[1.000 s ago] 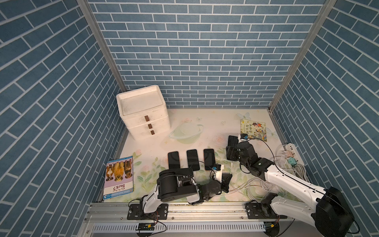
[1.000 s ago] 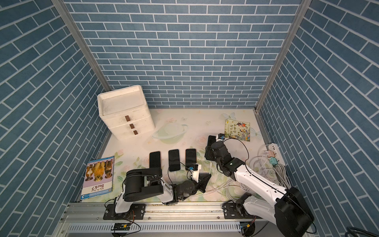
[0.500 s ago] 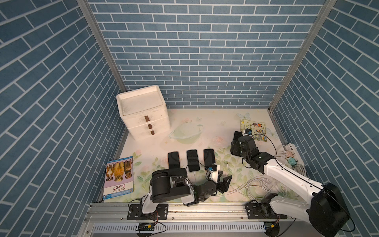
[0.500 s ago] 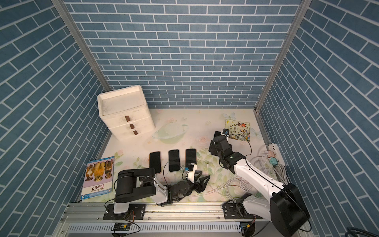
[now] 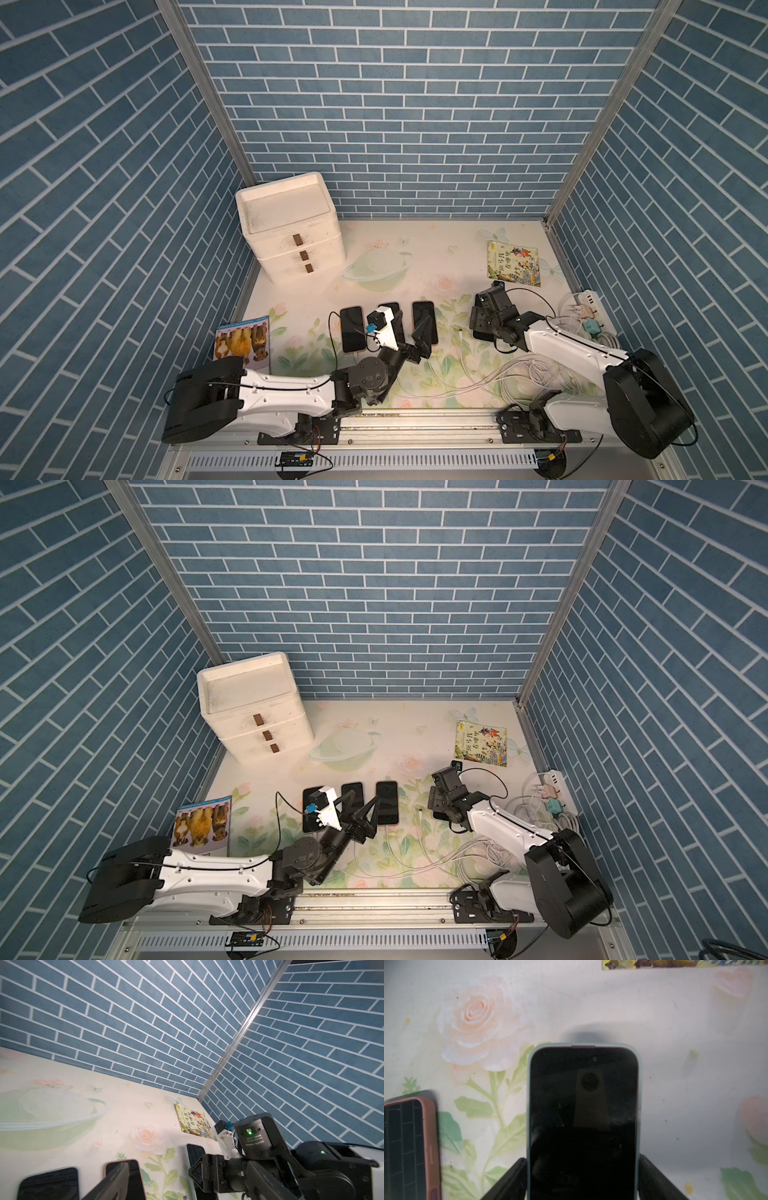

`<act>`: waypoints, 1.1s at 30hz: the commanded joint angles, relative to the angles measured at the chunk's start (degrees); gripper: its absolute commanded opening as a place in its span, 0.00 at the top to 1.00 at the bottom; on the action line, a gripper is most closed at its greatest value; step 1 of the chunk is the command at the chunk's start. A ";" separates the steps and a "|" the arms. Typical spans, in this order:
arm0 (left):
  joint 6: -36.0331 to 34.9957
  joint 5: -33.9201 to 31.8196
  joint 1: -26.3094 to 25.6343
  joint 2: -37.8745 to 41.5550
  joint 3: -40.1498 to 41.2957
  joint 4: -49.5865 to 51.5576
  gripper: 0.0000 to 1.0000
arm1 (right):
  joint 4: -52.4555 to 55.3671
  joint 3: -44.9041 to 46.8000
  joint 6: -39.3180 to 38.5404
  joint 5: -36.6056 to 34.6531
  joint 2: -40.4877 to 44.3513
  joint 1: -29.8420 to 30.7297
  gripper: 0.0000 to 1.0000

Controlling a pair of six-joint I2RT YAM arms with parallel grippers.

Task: Unplug the charging cable from the phone
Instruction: Place the phone at the center of the board.

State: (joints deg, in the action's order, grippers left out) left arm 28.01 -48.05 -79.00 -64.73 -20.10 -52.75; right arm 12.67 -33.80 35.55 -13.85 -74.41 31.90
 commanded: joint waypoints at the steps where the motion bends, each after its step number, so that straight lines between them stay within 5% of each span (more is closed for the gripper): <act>1: 0.80 -7.14 -0.19 3.85 4.32 7.97 0.08 | -2.94 -0.47 -1.26 0.66 -1.51 1.06 0.54; 10: 4.28 -9.70 -0.18 12.33 10.72 10.03 0.00 | -3.90 -0.35 -2.09 1.12 -4.34 1.58 0.02; 19: 5.12 -13.51 -0.19 13.27 9.77 12.38 0.00 | 4.91 -5.97 -1.43 -8.31 -1.64 3.73 0.00; 27: 6.65 -13.36 -0.16 11.69 9.17 13.03 0.00 | 15.60 -16.26 7.41 -34.15 -1.65 21.85 0.00; 33: 9.48 -12.76 -0.19 10.16 6.66 17.94 0.00 | 7.38 -12.70 9.84 -36.05 4.57 26.12 0.00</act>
State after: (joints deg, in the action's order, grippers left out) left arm 35.51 -60.51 -79.00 -54.19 -11.44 -38.65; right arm 21.47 -48.31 41.60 -44.75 -74.06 58.35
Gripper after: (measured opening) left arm 0.998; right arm 0.995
